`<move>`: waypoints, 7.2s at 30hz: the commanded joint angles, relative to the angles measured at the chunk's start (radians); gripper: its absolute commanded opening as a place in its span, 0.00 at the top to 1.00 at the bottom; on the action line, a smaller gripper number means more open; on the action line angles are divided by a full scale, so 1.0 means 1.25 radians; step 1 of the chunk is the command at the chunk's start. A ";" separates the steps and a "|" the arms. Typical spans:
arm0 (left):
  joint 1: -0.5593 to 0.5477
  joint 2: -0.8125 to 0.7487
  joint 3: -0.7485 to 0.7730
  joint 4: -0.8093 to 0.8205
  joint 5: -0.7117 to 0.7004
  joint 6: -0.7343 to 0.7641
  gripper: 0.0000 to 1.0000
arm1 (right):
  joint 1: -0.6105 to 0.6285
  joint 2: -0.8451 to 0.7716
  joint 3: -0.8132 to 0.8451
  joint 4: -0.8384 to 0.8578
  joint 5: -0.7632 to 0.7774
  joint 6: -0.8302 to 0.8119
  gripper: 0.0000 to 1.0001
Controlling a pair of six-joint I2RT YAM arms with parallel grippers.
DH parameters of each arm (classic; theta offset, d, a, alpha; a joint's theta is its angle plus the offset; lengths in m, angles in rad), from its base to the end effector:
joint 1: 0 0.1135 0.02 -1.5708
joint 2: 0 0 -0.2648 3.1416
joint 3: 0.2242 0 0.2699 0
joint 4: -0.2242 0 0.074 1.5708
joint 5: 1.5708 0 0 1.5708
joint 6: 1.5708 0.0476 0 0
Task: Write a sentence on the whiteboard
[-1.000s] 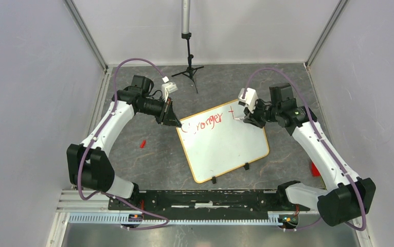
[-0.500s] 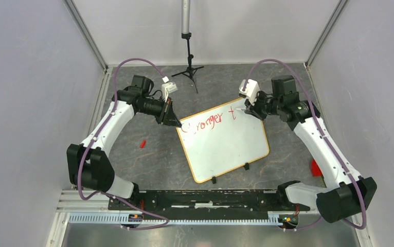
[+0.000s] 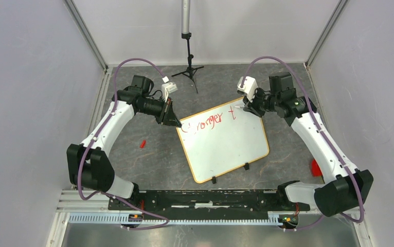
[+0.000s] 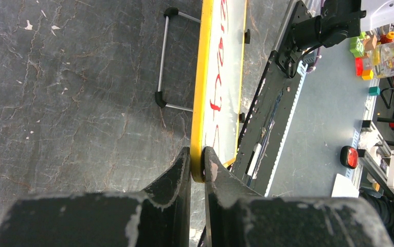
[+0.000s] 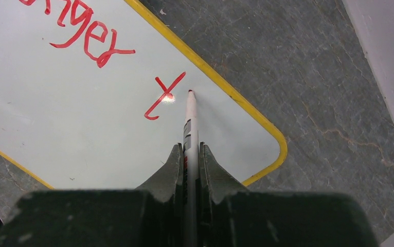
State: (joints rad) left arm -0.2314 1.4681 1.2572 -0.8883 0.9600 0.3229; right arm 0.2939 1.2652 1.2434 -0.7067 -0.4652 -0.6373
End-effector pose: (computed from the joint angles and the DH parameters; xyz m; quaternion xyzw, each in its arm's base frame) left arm 0.2916 -0.1088 0.2903 0.3397 0.8000 -0.4391 0.2275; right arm 0.2730 0.1049 0.3427 -0.4829 0.7512 0.1393 0.4279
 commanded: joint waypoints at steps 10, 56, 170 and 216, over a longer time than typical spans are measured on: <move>-0.003 0.003 0.009 0.015 -0.003 0.002 0.97 | -0.002 -0.049 -0.058 0.017 0.004 -0.007 1.00; -0.003 0.002 0.017 0.015 -0.010 -0.002 0.98 | -0.003 -0.044 -0.031 0.030 0.057 0.002 1.00; -0.003 0.011 0.015 0.016 -0.010 0.007 0.98 | -0.022 -0.007 0.020 0.006 0.082 -0.007 1.00; -0.003 0.008 0.005 0.015 -0.010 0.014 0.98 | -0.023 -0.012 -0.012 -0.003 0.112 -0.033 1.00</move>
State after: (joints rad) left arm -0.2314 1.4776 1.2572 -0.8925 0.9527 0.3229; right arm 0.2665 1.2480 1.2274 -0.7536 -0.3344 -0.6640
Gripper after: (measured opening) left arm 0.175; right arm 0.126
